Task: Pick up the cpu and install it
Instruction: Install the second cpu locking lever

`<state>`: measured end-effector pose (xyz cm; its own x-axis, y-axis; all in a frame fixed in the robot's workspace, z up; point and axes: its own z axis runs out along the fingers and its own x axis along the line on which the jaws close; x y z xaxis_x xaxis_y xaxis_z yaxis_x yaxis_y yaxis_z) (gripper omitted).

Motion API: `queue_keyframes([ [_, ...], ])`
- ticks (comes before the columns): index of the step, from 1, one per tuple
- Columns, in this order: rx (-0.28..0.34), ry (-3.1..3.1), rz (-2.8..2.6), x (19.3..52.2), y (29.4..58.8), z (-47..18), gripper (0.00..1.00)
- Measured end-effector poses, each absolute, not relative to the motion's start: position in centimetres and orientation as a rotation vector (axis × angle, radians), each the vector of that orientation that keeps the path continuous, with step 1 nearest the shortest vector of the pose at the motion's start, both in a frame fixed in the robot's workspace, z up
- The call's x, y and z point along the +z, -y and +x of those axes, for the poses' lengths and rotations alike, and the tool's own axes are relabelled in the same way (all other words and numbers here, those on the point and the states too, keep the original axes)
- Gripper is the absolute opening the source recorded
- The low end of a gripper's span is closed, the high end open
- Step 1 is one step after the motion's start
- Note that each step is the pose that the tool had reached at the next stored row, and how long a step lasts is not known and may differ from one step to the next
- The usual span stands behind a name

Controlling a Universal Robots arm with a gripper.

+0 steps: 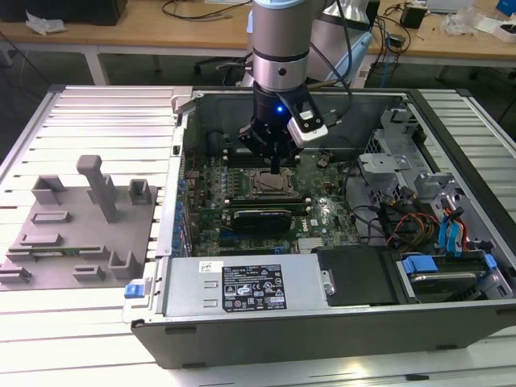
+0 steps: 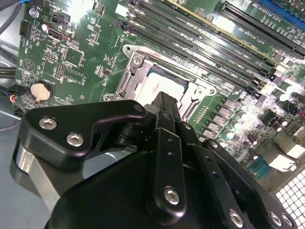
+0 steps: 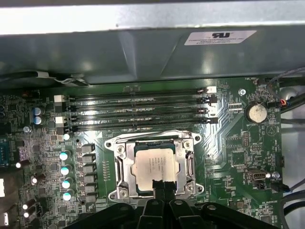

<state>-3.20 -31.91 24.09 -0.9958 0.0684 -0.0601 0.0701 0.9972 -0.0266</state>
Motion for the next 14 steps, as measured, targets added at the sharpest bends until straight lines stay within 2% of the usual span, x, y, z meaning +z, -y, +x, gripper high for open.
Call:
queue_keyframes([
  [14,-0.044,-3.080,0.103,24.09,31.91,-3.20,0.11],
])
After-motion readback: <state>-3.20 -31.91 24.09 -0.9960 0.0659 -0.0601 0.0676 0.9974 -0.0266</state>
